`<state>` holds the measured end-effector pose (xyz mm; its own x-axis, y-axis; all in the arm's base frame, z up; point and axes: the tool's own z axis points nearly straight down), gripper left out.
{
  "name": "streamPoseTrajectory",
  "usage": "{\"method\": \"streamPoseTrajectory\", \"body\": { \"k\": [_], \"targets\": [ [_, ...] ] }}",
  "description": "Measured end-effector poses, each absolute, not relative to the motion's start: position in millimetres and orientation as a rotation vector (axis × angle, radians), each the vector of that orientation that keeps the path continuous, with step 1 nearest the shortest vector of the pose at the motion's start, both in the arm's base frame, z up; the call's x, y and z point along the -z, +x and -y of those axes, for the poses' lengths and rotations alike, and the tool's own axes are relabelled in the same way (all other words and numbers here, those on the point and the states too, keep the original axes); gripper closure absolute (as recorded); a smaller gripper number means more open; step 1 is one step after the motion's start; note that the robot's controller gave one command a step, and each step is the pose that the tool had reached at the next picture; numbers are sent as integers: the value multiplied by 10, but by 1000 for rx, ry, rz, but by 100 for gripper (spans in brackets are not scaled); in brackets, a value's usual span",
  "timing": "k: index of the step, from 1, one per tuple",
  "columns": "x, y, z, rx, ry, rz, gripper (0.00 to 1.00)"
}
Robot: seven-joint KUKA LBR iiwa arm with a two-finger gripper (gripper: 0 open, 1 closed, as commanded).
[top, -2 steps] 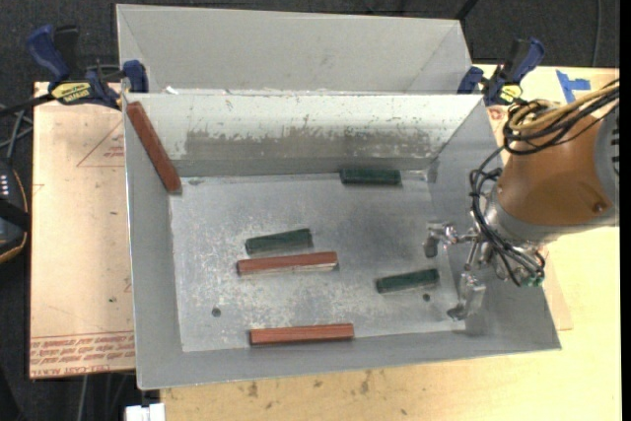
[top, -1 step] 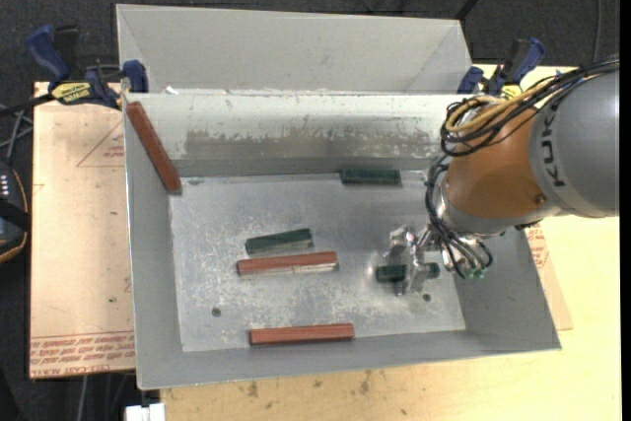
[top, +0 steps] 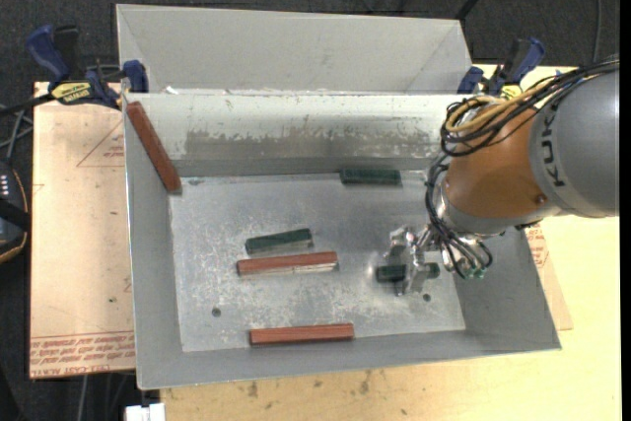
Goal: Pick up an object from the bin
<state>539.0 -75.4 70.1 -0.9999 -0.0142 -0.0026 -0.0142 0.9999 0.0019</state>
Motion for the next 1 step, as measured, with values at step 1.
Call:
{"method": "streamPoseTrajectory", "body": {
  "k": [1],
  "targets": [
    [-2062, 5225, 895, 0, -20, -3138, 100]
  ]
}}
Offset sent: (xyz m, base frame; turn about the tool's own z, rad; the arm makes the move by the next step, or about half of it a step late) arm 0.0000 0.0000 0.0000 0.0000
